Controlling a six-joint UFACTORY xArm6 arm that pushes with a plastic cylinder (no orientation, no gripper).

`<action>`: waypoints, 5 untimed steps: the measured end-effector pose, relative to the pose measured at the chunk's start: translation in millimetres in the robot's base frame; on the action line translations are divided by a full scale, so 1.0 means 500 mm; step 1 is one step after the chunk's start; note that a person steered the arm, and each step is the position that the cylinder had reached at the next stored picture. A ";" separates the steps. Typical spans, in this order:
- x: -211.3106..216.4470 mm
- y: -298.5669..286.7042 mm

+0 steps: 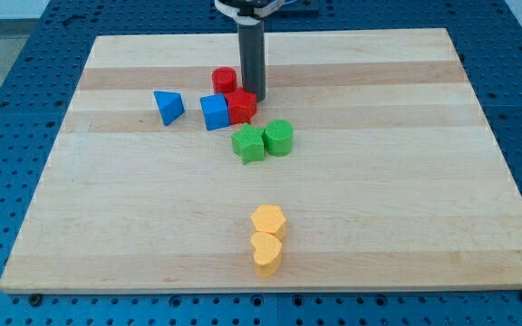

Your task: Move the red circle down a bit

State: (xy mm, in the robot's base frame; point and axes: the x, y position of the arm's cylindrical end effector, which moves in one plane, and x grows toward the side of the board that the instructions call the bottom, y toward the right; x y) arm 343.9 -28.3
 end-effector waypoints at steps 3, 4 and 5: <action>-0.155 0.013; -0.136 -0.022; -0.080 -0.026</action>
State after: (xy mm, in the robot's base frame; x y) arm 303.8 -41.5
